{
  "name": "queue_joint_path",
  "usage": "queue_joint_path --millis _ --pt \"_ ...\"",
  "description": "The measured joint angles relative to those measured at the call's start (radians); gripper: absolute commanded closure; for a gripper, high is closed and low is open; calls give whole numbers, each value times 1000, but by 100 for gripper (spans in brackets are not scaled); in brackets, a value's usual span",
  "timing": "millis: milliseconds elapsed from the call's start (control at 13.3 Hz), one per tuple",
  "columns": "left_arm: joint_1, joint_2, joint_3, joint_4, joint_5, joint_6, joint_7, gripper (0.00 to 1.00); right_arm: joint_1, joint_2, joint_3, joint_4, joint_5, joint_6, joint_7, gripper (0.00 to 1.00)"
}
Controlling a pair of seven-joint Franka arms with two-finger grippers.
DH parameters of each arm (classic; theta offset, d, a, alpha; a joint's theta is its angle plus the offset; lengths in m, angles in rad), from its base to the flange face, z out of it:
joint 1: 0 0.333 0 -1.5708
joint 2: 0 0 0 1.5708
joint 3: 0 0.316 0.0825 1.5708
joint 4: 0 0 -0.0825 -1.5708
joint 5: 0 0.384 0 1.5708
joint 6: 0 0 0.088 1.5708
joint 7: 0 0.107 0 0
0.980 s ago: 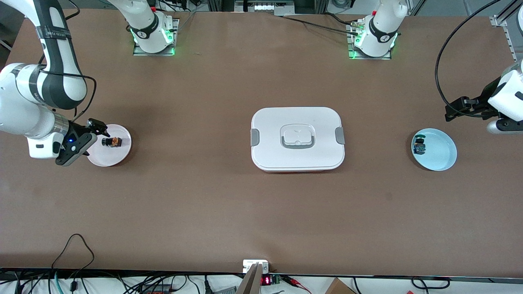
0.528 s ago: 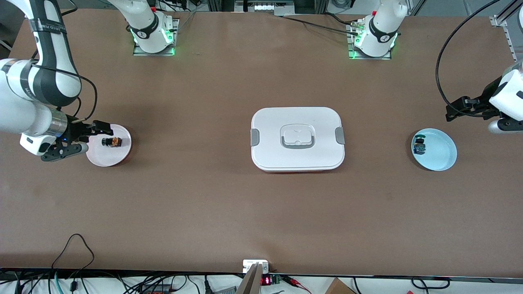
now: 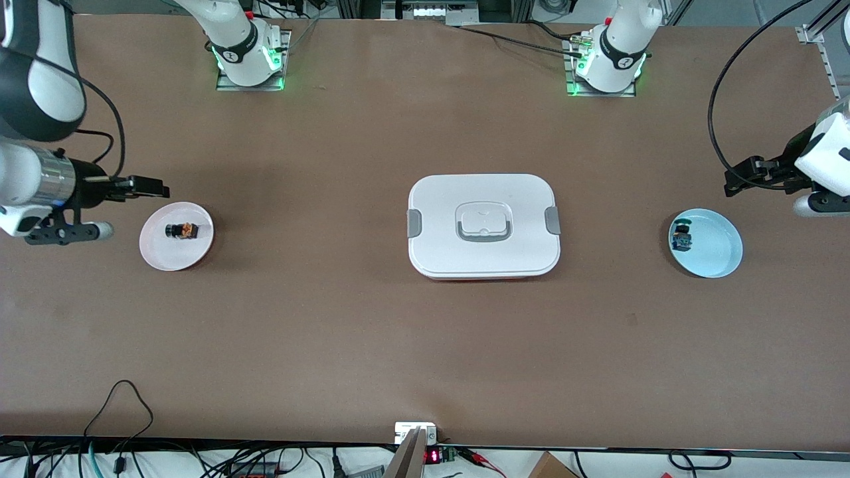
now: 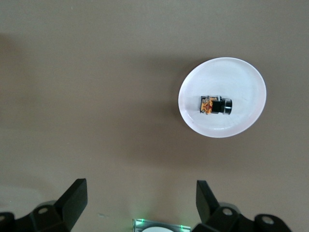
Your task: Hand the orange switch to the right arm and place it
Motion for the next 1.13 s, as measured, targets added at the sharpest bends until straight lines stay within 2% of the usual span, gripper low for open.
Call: queue_joint_path --millis 302,603,905,1131 --pt "0 0 0 0 0 0 0 0 0 -2 10 93 -81 -19 1 0" --pt "0 0 0 0 0 -1 0 0 -16 -1 5 146 -93 -21 63 0" --pt "0 0 0 0 0 -6 0 0 -15 -5 4 150 -133 -31 71 0" --pt "0 0 0 0 0 -7 -1 0 -15 -31 4 112 -137 -13 75 0"
